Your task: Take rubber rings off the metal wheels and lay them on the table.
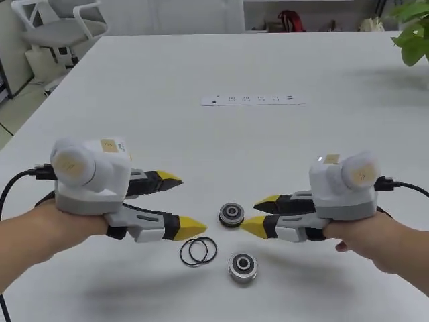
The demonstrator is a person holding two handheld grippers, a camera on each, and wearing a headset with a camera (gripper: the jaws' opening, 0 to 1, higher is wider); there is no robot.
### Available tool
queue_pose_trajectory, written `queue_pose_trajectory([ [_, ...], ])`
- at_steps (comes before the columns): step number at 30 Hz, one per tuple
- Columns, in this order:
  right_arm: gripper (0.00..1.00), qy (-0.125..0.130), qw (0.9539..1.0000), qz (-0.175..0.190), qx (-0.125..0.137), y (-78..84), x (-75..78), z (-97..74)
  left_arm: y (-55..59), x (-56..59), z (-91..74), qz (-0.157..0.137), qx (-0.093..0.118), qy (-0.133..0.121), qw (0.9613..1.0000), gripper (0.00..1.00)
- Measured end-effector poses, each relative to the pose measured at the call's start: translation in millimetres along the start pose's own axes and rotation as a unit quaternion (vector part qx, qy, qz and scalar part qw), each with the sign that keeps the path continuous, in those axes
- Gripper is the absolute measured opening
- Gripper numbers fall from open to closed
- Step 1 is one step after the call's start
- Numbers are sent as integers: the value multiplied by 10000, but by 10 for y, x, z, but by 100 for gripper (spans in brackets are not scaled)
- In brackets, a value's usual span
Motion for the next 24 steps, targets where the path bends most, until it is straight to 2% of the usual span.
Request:
queue_pose_trajectory([
  [10, 24, -40, 9998, -166, -106, 37, -9, 106, 63, -52, 170, -104, -130, 34, 9999, 55],
  [24, 21, -17, 9996, -281, -93, 27, -15, 213, 79, -23, 429, -165, -226, 213, 9994, 50],
])
Point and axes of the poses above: the centre of the closed fingertips' face, and the gripper's own axes: z roughly forward along the fingers, x roughly to its right, y roughly out of its underside, the point moved 4 cm from there along -z, roughly backward along the fingers, and after that the axes turned 2 degrees about -z, right-handed, at the moved point
